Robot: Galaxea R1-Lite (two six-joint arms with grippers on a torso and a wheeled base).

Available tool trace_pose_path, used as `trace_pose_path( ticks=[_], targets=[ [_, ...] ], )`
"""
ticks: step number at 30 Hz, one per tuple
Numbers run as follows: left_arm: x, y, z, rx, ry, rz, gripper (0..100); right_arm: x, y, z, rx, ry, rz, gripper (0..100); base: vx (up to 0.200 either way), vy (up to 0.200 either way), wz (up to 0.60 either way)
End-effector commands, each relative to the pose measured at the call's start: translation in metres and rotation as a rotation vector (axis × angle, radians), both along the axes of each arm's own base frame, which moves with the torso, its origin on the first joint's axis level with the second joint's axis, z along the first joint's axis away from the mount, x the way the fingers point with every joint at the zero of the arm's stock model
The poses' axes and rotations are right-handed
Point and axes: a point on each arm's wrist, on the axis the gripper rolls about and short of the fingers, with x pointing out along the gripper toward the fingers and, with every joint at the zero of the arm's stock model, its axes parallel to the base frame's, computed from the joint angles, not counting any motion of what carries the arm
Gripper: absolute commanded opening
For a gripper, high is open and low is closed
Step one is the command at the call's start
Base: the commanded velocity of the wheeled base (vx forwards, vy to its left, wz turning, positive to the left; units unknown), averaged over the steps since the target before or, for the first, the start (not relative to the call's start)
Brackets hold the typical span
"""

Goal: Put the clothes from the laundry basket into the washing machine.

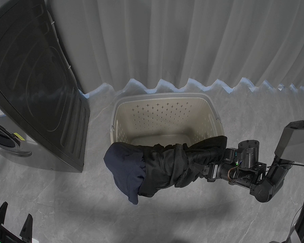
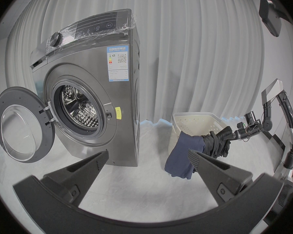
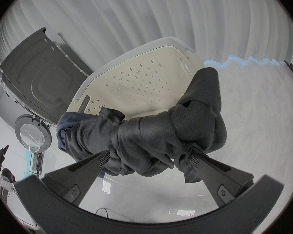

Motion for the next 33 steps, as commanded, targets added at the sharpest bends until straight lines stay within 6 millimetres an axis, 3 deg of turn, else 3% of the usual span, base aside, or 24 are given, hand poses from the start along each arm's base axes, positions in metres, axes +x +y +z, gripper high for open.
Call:
trace_pose_path(
  ticks=[1,4,5,11,18,22,27,33],
  targets=[
    [0.000,0.000,-0.005,-0.001,0.002,0.000,100,0.009,0.001,-0.005,0.001,0.000,-0.008,100,0.000,0.000,0.00],
    [0.000,0.000,-0.005,-0.001,0.002,0.000,100,0.012,0.000,-0.008,0.000,0.002,-0.014,100,0.000,0.000,0.00],
    [0.000,0.000,-0.005,-0.001,0.002,0.000,100,0.013,-0.001,-0.009,0.000,0.002,-0.017,0,0.000,0.000,0.00],
    [0.000,0.000,-0.005,-0.003,0.002,0.002,100,0.019,0.002,-0.005,0.034,-0.041,-0.020,0,0.000,0.000,0.00],
    [0.000,0.000,-0.005,-0.006,0.002,0.002,100,0.011,0.005,0.002,0.114,-0.038,-0.022,0,0.000,0.000,0.00],
    [0.000,0.000,-0.005,-0.009,0.002,0.002,100,-0.009,0.003,0.018,0.124,-0.045,0.001,0,0.000,0.000,0.00],
    [0.000,0.000,-0.005,-0.008,0.002,0.002,100,-0.056,0.009,0.056,0.211,-0.079,0.080,0,0.000,0.000,0.00],
    [0.000,0.000,-0.005,-0.006,0.002,0.000,100,-0.086,0.010,0.092,0.278,-0.174,0.133,0,0.000,0.000,0.00]
  ],
)
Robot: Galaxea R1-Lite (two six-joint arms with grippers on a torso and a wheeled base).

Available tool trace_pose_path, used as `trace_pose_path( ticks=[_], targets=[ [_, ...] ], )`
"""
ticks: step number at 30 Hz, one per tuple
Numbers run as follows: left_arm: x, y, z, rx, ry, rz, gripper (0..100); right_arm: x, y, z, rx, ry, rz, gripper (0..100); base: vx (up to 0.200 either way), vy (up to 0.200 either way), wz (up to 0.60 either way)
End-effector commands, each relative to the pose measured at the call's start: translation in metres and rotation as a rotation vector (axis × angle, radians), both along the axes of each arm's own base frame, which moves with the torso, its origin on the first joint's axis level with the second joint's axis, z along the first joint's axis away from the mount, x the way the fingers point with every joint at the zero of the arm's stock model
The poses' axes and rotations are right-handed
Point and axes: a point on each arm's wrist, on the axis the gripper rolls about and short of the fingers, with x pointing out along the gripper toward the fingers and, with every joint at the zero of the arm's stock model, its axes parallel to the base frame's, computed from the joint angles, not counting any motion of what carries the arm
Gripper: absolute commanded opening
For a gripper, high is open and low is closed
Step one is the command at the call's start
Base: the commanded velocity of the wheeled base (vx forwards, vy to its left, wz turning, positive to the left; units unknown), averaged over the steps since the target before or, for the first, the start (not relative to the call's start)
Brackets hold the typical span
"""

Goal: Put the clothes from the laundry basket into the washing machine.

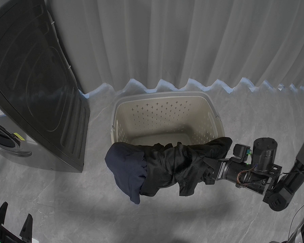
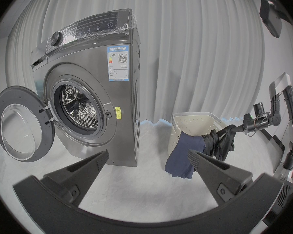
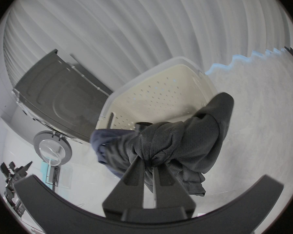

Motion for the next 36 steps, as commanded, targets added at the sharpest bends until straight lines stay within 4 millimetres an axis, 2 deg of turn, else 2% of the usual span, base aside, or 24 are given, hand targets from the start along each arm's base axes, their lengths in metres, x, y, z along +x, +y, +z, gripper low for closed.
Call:
trace_pose_path(
  ticks=[1,9,14,19,26,36],
  targets=[
    [0.000,0.000,-0.005,0.001,0.002,0.000,100,-0.043,-0.001,0.053,0.107,-0.144,0.071,0,0.000,0.000,0.00],
    [0.000,0.000,-0.005,0.003,0.002,0.000,100,-0.065,-0.006,0.093,0.193,-0.288,0.092,0,0.000,0.000,0.00],
    [0.000,0.000,-0.005,0.004,0.002,0.000,100,-0.066,-0.006,0.108,0.198,-0.367,0.097,0,0.000,0.000,0.00],
    [0.000,0.000,-0.005,0.007,0.003,0.000,100,-0.069,-0.003,0.134,0.163,-0.520,0.116,0,0.000,0.000,0.00],
    [0.000,0.000,-0.005,0.006,0.003,0.000,100,-0.075,-0.002,0.129,0.140,-0.518,0.139,0,0.000,0.000,0.00],
    [0.000,0.000,-0.005,0.006,0.003,0.000,100,-0.075,-0.001,0.130,0.142,-0.524,0.138,0,-0.200,0.000,0.00]
  ],
)
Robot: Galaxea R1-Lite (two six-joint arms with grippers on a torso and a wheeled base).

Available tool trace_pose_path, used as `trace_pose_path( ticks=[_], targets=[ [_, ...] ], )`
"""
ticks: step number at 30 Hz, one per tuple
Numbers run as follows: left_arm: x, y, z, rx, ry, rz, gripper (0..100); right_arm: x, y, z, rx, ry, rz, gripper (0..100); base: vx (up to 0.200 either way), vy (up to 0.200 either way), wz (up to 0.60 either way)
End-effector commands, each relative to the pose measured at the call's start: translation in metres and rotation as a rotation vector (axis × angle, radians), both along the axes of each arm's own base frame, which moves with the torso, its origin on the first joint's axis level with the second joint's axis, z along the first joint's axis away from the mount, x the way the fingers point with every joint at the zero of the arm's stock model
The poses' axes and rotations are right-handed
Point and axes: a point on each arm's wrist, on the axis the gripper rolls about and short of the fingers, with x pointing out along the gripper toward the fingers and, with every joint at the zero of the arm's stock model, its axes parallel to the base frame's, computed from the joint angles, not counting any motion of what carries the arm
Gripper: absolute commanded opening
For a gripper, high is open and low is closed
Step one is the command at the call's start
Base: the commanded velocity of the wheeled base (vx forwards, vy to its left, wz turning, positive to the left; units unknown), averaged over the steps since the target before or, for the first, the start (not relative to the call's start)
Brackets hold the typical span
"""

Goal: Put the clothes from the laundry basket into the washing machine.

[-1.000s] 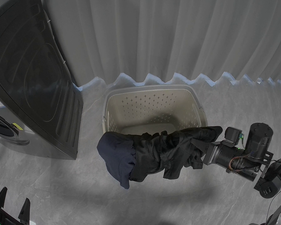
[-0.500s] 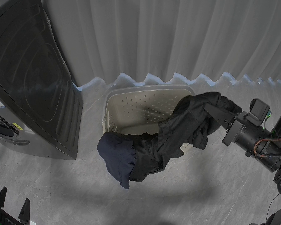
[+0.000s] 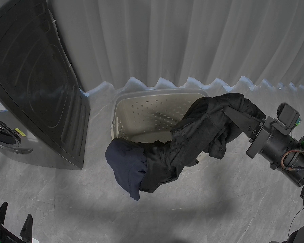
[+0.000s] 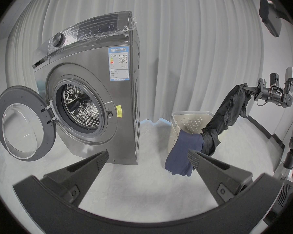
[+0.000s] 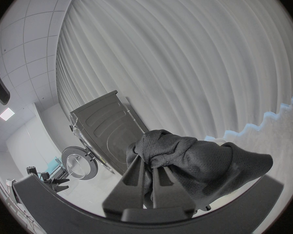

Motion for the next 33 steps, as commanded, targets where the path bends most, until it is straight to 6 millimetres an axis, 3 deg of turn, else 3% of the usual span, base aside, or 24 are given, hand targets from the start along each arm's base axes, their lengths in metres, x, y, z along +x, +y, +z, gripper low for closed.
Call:
trace_pose_path(
  ticks=[1,5,11,33],
  targets=[
    [0.0002,0.0000,-0.0048,-0.001,0.003,0.000,100,-0.0013,0.0000,0.0007,0.003,-0.003,0.004,0,-0.200,0.000,0.00],
    [0.0002,0.0000,-0.0048,0.001,0.003,0.000,100,-0.0029,0.0018,0.0004,0.004,-0.002,0.015,0,-0.200,0.000,0.00],
    [0.0002,0.0000,-0.0048,0.001,0.003,0.000,100,-0.0033,0.0015,0.0004,0.003,-0.003,0.015,0,0.000,0.000,0.00],
    [0.0002,0.0000,-0.0048,-0.001,0.003,-0.001,100,-0.0023,0.0036,-0.0021,-0.002,0.005,0.020,0,0.000,0.200,0.00]
  ],
)
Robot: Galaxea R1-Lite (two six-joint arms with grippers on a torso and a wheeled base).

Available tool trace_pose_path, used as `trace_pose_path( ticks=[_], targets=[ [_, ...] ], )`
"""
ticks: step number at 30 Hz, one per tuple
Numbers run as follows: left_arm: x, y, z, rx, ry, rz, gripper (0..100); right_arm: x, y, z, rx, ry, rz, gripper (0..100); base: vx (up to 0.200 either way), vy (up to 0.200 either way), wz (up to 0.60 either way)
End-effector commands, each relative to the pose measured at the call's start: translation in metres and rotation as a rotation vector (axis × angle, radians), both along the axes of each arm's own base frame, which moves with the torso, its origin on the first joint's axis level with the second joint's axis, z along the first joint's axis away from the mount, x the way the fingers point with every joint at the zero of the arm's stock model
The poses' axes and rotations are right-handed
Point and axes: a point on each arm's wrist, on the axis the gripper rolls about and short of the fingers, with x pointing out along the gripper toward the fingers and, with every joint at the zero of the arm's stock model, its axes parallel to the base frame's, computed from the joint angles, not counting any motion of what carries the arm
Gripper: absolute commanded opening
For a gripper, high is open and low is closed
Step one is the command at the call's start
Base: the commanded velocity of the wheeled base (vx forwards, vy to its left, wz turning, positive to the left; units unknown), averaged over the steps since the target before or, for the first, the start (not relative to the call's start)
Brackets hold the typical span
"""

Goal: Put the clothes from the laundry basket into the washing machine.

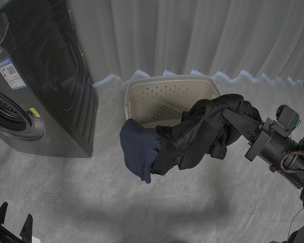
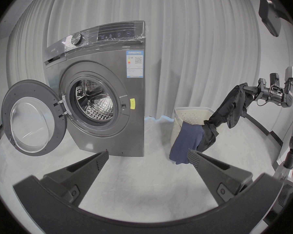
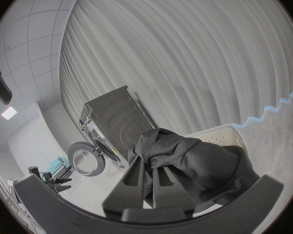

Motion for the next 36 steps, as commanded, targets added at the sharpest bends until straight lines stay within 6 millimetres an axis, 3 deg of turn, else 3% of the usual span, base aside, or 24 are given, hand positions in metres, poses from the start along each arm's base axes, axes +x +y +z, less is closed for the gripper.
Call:
trace_pose_path(
  ticks=[1,11,17,36],
  targets=[
    [0.0002,0.0000,-0.0048,-0.001,0.002,-0.001,100,0.0006,0.0006,-0.0008,-0.002,0.003,0.001,0,0.000,0.200,0.00],
    [0.0002,0.0000,-0.0048,-0.001,0.002,0.001,100,0.0011,0.0005,-0.0011,-0.002,0.005,-0.002,0,0.000,0.200,0.00],
    [0.0002,0.0000,-0.0048,0.001,0.002,-0.001,100,0.0045,0.0021,0.0001,0.006,0.009,-0.045,0,0.000,0.000,0.00],
    [0.0002,0.0000,-0.0048,0.001,0.002,-0.001,100,0.0100,0.0041,-0.0023,0.007,0.032,-0.117,0,-0.189,0.000,0.00]
  ],
)
